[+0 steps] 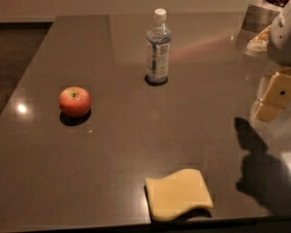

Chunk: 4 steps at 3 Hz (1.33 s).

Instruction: Pick sponge

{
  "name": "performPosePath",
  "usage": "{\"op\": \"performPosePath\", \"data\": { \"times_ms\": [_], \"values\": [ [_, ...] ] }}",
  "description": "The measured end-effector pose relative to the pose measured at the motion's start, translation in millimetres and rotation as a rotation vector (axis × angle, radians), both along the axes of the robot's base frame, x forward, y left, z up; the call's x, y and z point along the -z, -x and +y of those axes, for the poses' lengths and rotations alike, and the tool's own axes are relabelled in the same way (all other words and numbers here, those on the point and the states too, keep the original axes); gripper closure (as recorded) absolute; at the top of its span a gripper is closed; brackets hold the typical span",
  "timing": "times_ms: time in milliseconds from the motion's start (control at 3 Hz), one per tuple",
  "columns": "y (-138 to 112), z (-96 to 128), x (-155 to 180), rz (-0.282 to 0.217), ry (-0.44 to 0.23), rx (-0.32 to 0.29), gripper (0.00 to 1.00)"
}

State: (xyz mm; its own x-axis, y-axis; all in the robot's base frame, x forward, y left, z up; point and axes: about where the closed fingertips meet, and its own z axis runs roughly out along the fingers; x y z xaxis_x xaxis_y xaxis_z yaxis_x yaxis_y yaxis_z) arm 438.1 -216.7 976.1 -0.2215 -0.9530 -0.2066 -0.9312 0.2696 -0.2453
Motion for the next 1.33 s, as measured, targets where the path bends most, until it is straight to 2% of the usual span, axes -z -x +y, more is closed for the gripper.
{"op": "performPosePath", "data": {
  "times_ms": [333,667,1000,1333],
  "values": [
    [0.0,0.0,0.0,0.000,0.000,0.000,0.00],
    [9.7,12.5,1.3,-0.018,-0.004,-0.070,0.00],
    [35.8,46.1,14.5,-0.030,-0.021,-0.235,0.00],
    [66.5,84.4,35.6,-0.014,-0.029,-0.406,0.00]
  ]
}}
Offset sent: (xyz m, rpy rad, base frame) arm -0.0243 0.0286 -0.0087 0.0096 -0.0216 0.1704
